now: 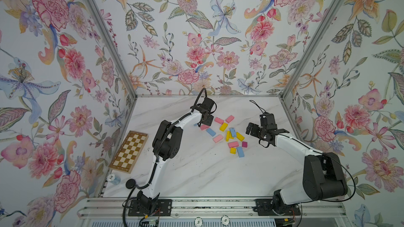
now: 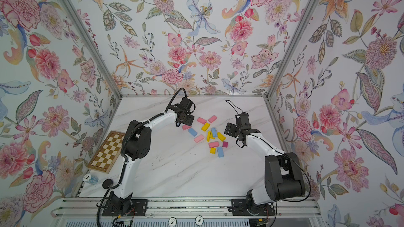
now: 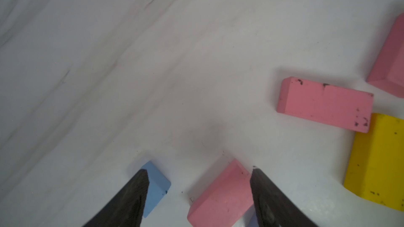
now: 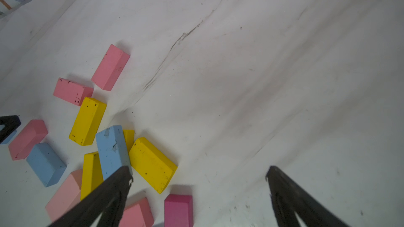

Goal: Assemble the letter v with building blocks
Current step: Pick up the building block from the center of the board.

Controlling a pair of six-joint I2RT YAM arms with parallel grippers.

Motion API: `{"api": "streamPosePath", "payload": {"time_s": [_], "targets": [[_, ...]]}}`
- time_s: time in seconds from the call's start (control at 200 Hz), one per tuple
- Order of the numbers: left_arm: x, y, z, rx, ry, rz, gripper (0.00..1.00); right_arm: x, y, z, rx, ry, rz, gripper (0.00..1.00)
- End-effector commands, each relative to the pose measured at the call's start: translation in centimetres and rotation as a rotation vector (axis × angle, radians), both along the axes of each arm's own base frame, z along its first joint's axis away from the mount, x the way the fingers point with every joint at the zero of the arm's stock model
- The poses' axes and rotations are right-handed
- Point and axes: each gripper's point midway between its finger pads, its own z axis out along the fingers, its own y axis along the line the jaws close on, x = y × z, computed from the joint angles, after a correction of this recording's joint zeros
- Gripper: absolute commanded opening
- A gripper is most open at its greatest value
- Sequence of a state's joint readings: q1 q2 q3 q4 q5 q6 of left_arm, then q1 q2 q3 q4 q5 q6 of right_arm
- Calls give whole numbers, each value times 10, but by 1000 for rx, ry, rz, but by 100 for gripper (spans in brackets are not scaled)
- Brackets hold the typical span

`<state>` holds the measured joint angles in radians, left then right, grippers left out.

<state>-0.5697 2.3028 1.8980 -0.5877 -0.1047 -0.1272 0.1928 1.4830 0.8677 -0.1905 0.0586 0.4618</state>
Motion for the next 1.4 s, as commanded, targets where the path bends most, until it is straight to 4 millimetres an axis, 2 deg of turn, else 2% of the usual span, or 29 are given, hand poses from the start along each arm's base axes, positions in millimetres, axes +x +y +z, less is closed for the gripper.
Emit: {"api": "streamPosePath", "payload": {"time_s": [0.0, 0.145, 0.37, 0.656, 0.721, 0.781, 0.901, 0.976, 1.086, 1.166, 1.396], "targets": [[-14, -9, -11, 25, 54, -63, 77, -4, 1, -3, 16, 7, -3, 99], [-25, -16, -19, 26, 72, -91, 77, -6, 0, -7, 16, 16, -4, 99], [-28, -20, -30, 43, 89, -111, 77, -10, -1, -9, 17, 19, -10, 99], [-25, -10, -48, 105, 99, -93, 77, -11, -2, -9, 14, 13, -11, 99], [-24, -9, -48, 100, 97, -81, 74, -11, -2, -9, 14, 14, -11, 99], [-25, -12, -50, 84, 109, -86, 68, -11, -2, -9, 13, 12, -11, 99], [-29, -10, -51, 79, 128, -74, 66, -12, -2, -9, 12, 11, -12, 99], [-33, -7, -51, 61, 146, -63, 59, -13, -2, -9, 11, 9, -8, 99], [-36, -2, -49, 15, 172, -13, 56, -13, -2, -10, 10, 10, -9, 99], [-37, 0, -46, -44, 198, 31, 44, -12, 0, -9, 14, 8, -5, 99], [-44, 2, -41, -172, 256, 132, 43, -12, 2, -6, -1, 3, 2, 99]]}}
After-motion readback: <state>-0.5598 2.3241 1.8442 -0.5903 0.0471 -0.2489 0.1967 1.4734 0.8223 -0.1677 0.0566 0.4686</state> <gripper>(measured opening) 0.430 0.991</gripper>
